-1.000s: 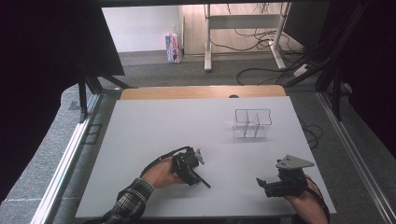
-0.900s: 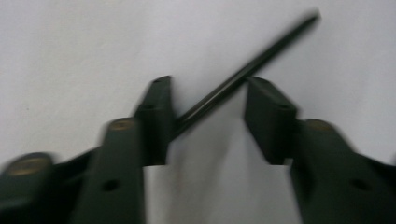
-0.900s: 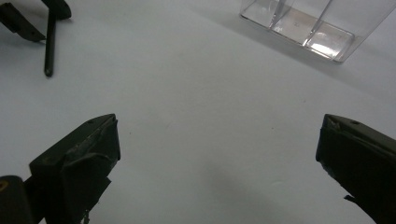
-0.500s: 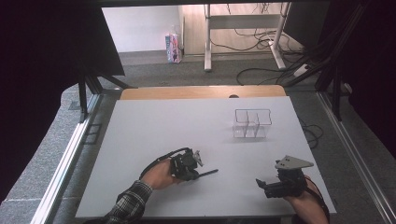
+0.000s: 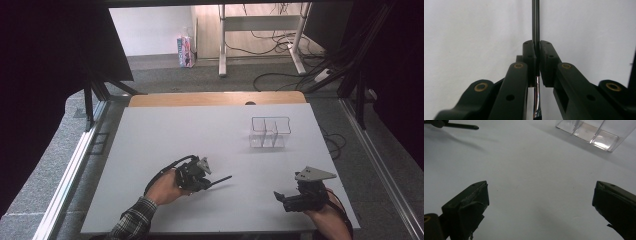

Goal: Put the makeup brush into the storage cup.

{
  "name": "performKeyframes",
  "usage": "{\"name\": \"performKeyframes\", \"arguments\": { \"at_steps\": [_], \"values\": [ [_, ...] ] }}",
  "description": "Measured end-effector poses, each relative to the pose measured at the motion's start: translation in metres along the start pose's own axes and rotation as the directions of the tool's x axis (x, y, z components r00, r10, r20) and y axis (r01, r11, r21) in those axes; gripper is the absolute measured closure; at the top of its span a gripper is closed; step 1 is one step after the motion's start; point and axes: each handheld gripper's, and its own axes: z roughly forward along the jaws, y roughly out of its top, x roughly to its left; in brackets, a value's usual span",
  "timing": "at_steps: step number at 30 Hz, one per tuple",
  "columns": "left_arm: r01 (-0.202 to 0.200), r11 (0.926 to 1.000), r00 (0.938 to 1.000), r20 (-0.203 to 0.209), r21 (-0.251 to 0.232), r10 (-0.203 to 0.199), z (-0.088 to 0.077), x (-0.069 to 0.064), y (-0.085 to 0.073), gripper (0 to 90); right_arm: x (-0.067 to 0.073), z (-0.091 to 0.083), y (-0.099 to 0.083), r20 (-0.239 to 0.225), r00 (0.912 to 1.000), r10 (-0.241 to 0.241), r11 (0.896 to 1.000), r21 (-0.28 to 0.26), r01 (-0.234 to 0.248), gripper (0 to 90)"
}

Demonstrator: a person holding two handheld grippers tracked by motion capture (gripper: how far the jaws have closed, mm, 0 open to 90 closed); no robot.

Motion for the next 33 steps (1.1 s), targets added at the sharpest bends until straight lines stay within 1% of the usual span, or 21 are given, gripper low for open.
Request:
{"name": "performKeyframes", "arguments": {
  "at_steps": [4, 8, 11, 14, 15, 18, 21, 22, 23, 24, 28, 30, 33],
  "values": [
    [0.007, 0.9994, 0.9998, -0.017, -0.032, -0.008, -0.009, -0.002, -0.003, 84.5, 0.000, 0.000, 0.000, -0.012, 0.9999, -0.008, 1.000, 0.000, 0.008, 0.6],
    [0.022, 0.9974, 0.9994, -0.024, -0.068, -0.024, -0.018, -0.004, -0.007, 84.5, 0.000, 0.001, 0.000, -0.021, 0.9997, -0.009, 1.000, 0.004, 0.009, 0.9],
    [0.043, 0.9931, 0.9988, -0.017, -0.109, -0.045, -0.023, -0.004, -0.012, 84.5, 0.000, 0.001, 0.000, -0.025, 0.9996, -0.009, 1.000, 0.013, 0.009, 1.0],
    [0.053, 0.9894, 0.9982, -0.021, -0.135, -0.057, -0.025, -0.005, -0.016, 84.5, -0.001, 0.001, 0.000, -0.027, 0.9996, -0.008, 1.000, 0.015, 0.009, 1.0],
    [0.059, 0.9865, 0.9979, -0.017, -0.153, -0.062, -0.027, -0.006, -0.019, 84.5, -0.001, 0.001, 0.000, -0.026, 0.9996, -0.010, 1.000, 0.013, 0.010, 1.0],
    [0.065, 0.9831, 0.9972, -0.024, -0.171, -0.071, -0.030, -0.008, -0.022, 84.5, -0.001, 0.001, 0.000, -0.029, 0.9995, -0.007, 1.000, 0.009, 0.008, 1.0],
    [0.077, 0.9765, 0.9962, -0.025, -0.201, -0.084, -0.033, -0.011, -0.027, 84.5, -0.001, 0.001, 0.000, -0.029, 0.9995, -0.009, 1.000, 0.008, 0.009, 0.9],
    [0.083, 0.9722, 0.9955, -0.026, -0.219, -0.091, -0.034, -0.012, -0.030, 84.5, -0.001, 0.001, 0.000, -0.028, 0.9996, -0.009, 1.000, 0.009, 0.009, 0.8],
    [0.083, 0.9722, 0.9955, -0.026, -0.219, -0.091, -0.034, -0.012, -0.030, 84.5, -0.001, 0.001, 0.000, -0.028, 0.9996, -0.009, 1.000, 0.009, 0.009, 0.8],
    [0.093, 0.9679, 0.9945, -0.025, -0.233, -0.102, -0.035, -0.014, -0.031, 84.5, -0.001, 0.002, 0.000, -0.027, 0.9996, -0.009, 1.000, 0.011, 0.009, 0.8],
    [0.102, 0.9571, 0.9931, -0.028, -0.271, -0.114, -0.038, -0.018, -0.035, 84.5, -0.001, 0.001, 0.000, -0.027, 0.9996, -0.010, 1.000, 0.009, 0.010, 0.7],
    [0.108, 0.9501, 0.9923, -0.027, -0.293, -0.121, -0.039, -0.020, -0.037, 84.5, -0.001, 0.001, 0.000, -0.028, 0.9996, -0.011, 1.000, 0.008, 0.011, 0.7],
    [0.110, 0.9444, 0.9915, -0.032, -0.310, -0.126, -0.041, -0.024, -0.040, 84.4, -0.001, 0.001, 0.000, -0.030, 0.9995, -0.011, 1.000, 0.007, 0.012, 0.7]
  ]
}}
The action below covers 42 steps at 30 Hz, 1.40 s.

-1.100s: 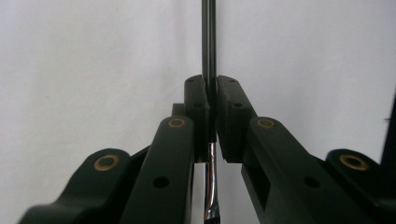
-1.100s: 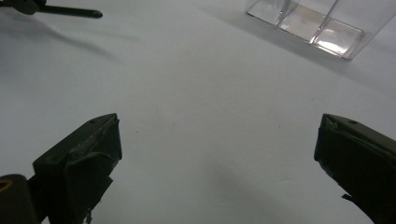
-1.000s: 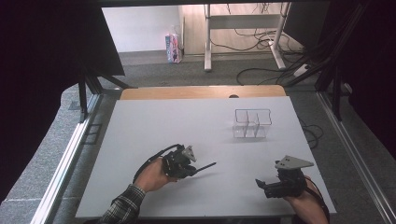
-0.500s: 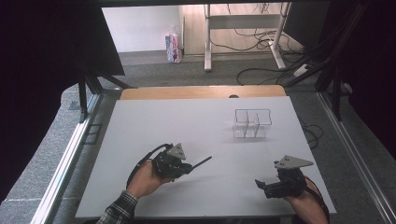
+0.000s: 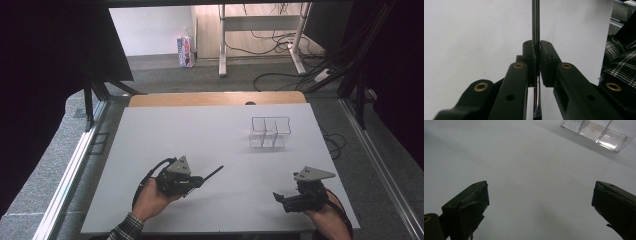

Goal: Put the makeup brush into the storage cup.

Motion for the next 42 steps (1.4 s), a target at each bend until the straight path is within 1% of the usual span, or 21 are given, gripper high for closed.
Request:
{"name": "performKeyframes", "arguments": {
  "at_steps": [3, 4, 5, 6, 7, 11, 13, 14, 17, 18, 22, 25, 30, 32, 35, 36, 37, 38, 39, 40, 42],
  "values": [
    [0.003, 0.9998, 0.9999, -0.014, -0.019, -0.003, -0.005, -0.003, -0.004, 84.5, 0.000, 0.000, 0.000, -0.001, 1.0000, 0.000, 1.000, -0.001, 0.000, 0.7],
    [0.008, 0.9993, 0.9998, -0.019, -0.035, -0.009, -0.009, -0.004, -0.007, 84.5, 0.000, 0.000, 0.000, -0.003, 1.0000, -0.001, 1.000, -0.002, 0.001, 0.7],
    [0.008, 0.9993, 0.9998, -0.019, -0.035, -0.009, -0.009, -0.004, -0.007, 84.5, 0.000, 0.000, 0.000, -0.003, 1.0000, -0.001, 1.000, -0.002, 0.001, 0.7],
    [0.017, 0.9985, 0.9995, -0.026, -0.053, -0.018, -0.013, -0.005, -0.012, 84.5, 0.000, 0.000, 0.000, -0.008, 1.0000, 0.000, 1.000, -0.007, 0.000, 0.7],
    [0.017, 0.9985, 0.9995, -0.026, -0.053, -0.018, -0.013, -0.005, -0.012, 84.5, 0.001, -0.001, 0.000, -0.010, 1.0000, 0.000, 1.000, -0.010, 0.000, 0.6],
    [0.018, 0.9968, 0.9990, -0.040, -0.078, -0.021, -0.020, -0.010, -0.023, 84.5, 0.001, -0.002, 0.000, -0.017, 0.9999, 0.001, 1.000, -0.030, -0.001, 0.7],
    [0.019, 0.9964, 0.9990, -0.038, -0.082, -0.022, -0.020, -0.011, -0.024, 84.4, 0.001, -0.002, 0.001, -0.019, 0.9998, 0.004, 0.999, -0.032, -0.004, 0.7],
    [0.017, 0.9966, 0.9991, -0.038, -0.081, -0.020, -0.021, -0.012, -0.025, 84.4, 0.001, -0.002, 0.001, -0.027, 0.9996, -0.003, 0.999, -0.038, 0.002, 1.0],
    [0.010, 0.9972, 0.9991, -0.041, -0.074, -0.013, -0.019, -0.012, -0.027, 84.4, 0.002, -0.002, 0.001, -0.031, 0.9995, -0.011, 0.999, -0.040, 0.009, 1.4],
    [0.008, 0.9975, 0.9991, -0.042, -0.071, -0.011, -0.019, -0.012, -0.027, 84.4, 0.002, -0.002, 0.002, -0.039, 0.9990, -0.022, 0.999, -0.039, 0.020, 1.6],
    [-0.002, 0.9983, 0.9992, -0.041, -0.058, 0.000, -0.017, -0.012, -0.027, 84.4, 0.004, -0.002, 0.003, -0.040, 0.9984, -0.039, 0.998, -0.043, 0.037, 1.9],
    [-0.009, 0.9986, 0.9993, -0.037, -0.052, 0.007, -0.016, -0.013, -0.027, 84.4, 0.005, -0.003, 0.005, -0.041, 0.9976, -0.055, 0.997, -0.048, 0.053, 2.2],
    [-0.025, 0.9990, 0.9990, -0.038, -0.036, 0.023, -0.013, -0.014, -0.025, 84.4, 0.006, -0.004, 0.012, -0.059, 0.9956, -0.073, 0.996, -0.056, 0.070, 2.7],
    [-0.037, 0.9990, 0.9987, -0.037, -0.025, 0.036, -0.011, -0.015, -0.024, 84.4, 0.008, -0.002, 0.014, -0.077, 0.9941, -0.077, 0.996, -0.052, 0.073, 2.9],
    [-0.044, 0.9989, 0.9983, -0.040, -0.019, 0.043, -0.010, -0.016, -0.023, 84.4, 0.010, -0.001, 0.017, -0.086, 0.9929, -0.082, 0.996, -0.038, 0.079, 3.2],
    [-0.055, 0.9984, 0.9977, -0.040, -0.010, 0.054, -0.009, -0.017, -0.021, 84.4, 0.012, 0.001, 0.020, -0.090, 0.9913, -0.096, 0.995, -0.032, 0.093, 3.2],
    [-0.055, 0.9984, 0.9977, -0.040, -0.010, 0.054, -0.009, -0.017, -0.021, 84.4, 0.013, 0.002, 0.022, -0.091, 0.9903, -0.104, 0.994, -0.030, 0.102, 3.2],
    [-0.064, 0.9979, 0.9973, -0.037, -0.003, 0.064, -0.007, -0.018, -0.020, 84.4, 0.015, 0.003, 0.023, -0.096, 0.9896, -0.108, 0.994, -0.028, 0.105, 3.2],
    [-0.064, 0.9979, 0.9973, -0.037, -0.003, 0.064, -0.007, -0.018, -0.020, 84.4, 0.016, 0.004, 0.024, -0.099, 0.9891, -0.109, 0.994, -0.028, 0.107, 3.2],
    [-0.080, 0.9967, 0.9962, -0.033, 0.012, 0.080, -0.006, -0.019, -0.019, 84.4, 0.017, 0.004, 0.026, -0.105, 0.9882, -0.112, 0.994, -0.029, 0.110, 3.2],
    [-0.091, 0.9956, 0.9954, -0.027, 0.022, 0.092, -0.004, -0.020, -0.018, 84.4, 0.020, 0.006, 0.029, -0.113, 0.9860, -0.123, 0.992, -0.022, 0.121, 3.3]
  ]
}}
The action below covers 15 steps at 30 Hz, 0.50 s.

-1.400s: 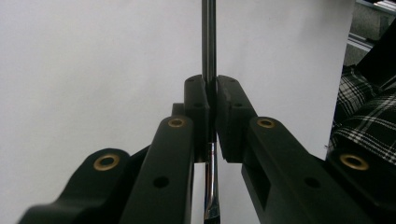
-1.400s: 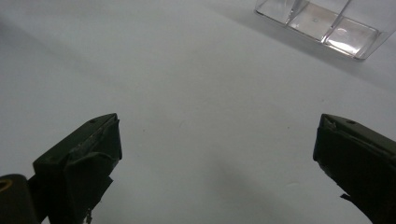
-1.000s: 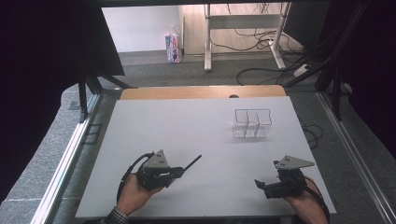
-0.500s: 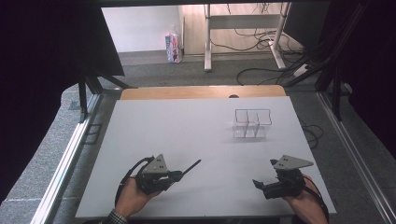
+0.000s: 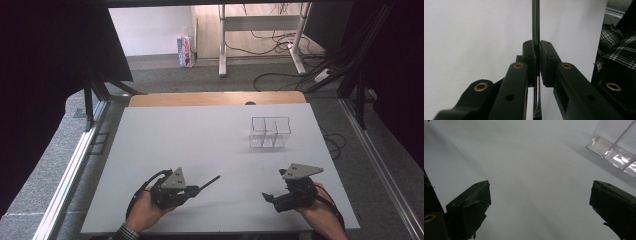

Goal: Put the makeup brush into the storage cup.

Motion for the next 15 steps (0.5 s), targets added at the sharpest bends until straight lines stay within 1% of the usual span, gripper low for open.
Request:
{"name": "performKeyframes", "arguments": {
  "at_steps": [1, 3, 6, 8, 10, 11, 12, 14, 15],
  "values": [
    [0.000, 1.0000, 1.0000, 0.000, 0.000, 0.000, 0.000, 0.000, 0.000, 84.4, 0.000, 0.000, 0.000, 0.000, 1.0000, 0.000, 1.000, 0.000, 0.000, 3.3],
    [-0.012, 0.9999, 0.9999, 0.004, 0.010, 0.012, 0.002, -0.001, 0.001, 84.5, 0.003, 0.003, 0.005, -0.004, 0.9998, -0.021, 1.000, 0.010, 0.021, 3.3],
    [-0.026, 0.9995, 0.9996, 0.016, 0.018, 0.025, 0.003, -0.001, 0.004, 84.5, 0.004, 0.004, 0.008, -0.009, 0.9996, -0.027, 1.000, 0.014, 0.028, 3.1],
    [-0.034, 0.9991, 0.9992, 0.024, 0.023, 0.033, 0.004, 0.000, 0.005, 84.4, 0.007, 0.007, 0.014, -0.024, 0.9993, -0.028, 0.999, 0.021, 0.029, 2.0],
    [-0.040, 0.9988, 0.9987, 0.032, 0.029, 0.039, 0.006, 0.000, 0.006, 84.4, 0.008, 0.008, 0.016, -0.028, 0.9993, -0.024, 0.999, 0.023, 0.025, 1.5],
    [-0.041, 0.9987, 0.9985, 0.037, 0.030, 0.040, 0.006, -0.001, 0.006, 84.5, 0.009, 0.009, 0.018, -0.039, 0.9991, -0.019, 1.000, 0.023, 0.019, 1.3],
    [-0.043, 0.9985, 0.9983, 0.039, 0.033, 0.042, 0.007, -0.002, 0.007, 84.4, 0.012, 0.011, 0.022, -0.054, 0.9981, -0.029, 0.999, 0.026, 0.030, 0.8],
    [-0.050, 0.9979, 0.9978, 0.045, 0.040, 0.048, 0.008, -0.002, 0.008, 84.4, 0.013, 0.012, 0.024, -0.059, 0.9976, -0.034, 0.999, 0.027, 0.036, 0.7],
    [-0.052, 0.9977, 0.9977, 0.047, 0.042, 0.050, 0.009, -0.002, 0.008, 84.4, 0.015, 0.013, 0.025, -0.073, 0.9966, -0.038, 0.999, 0.029, 0.041, 0.7]
  ]
}}
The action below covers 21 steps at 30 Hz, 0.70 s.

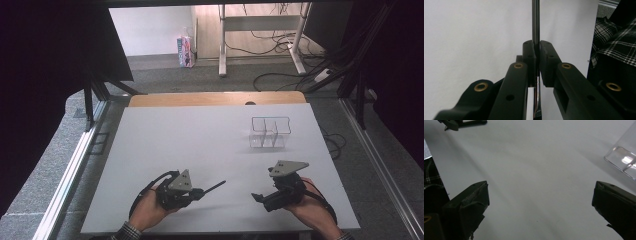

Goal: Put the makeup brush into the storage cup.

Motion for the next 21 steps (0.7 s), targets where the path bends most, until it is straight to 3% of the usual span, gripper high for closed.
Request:
{"name": "performKeyframes", "arguments": {
  "at_steps": [5, 14, 17, 20, 21],
  "values": [
    [-0.024, 0.9994, 0.9995, 0.019, 0.023, 0.023, 0.005, -0.002, 0.005, 84.4, 0.010, 0.009, 0.011, -0.041, 0.9964, -0.075, 0.997, 0.030, 0.076, 0.7],
    [-0.052, 0.9975, 0.9979, 0.041, 0.049, 0.050, 0.011, -0.006, 0.010, 84.5, 0.018, 0.018, 0.024, -0.099, 0.9891, -0.109, 0.992, 0.058, 0.115, 1.5],
    [-0.067, 0.9963, 0.9967, 0.049, 0.053, 0.065, 0.013, -0.006, 0.013, 84.4, 0.020, 0.021, 0.029, -0.115, 0.9869, -0.114, 0.990, 0.067, 0.122, 4.2],
    [-0.080, 0.9949, 0.9955, 0.056, 0.062, 0.076, 0.015, -0.007, 0.015, 84.4, 0.023, 0.024, 0.033, -0.136, 0.9808, -0.139, 0.986, 0.070, 0.150, 8.3],
    [-0.087, 0.9942, 0.9948, 0.059, 0.063, 0.084, 0.015, -0.008, 0.016, 84.4, 0.025, 0.026, 0.035, -0.151, 0.9759, -0.157, 0.983, 0.075, 0.170, 13.4]
  ]
}}
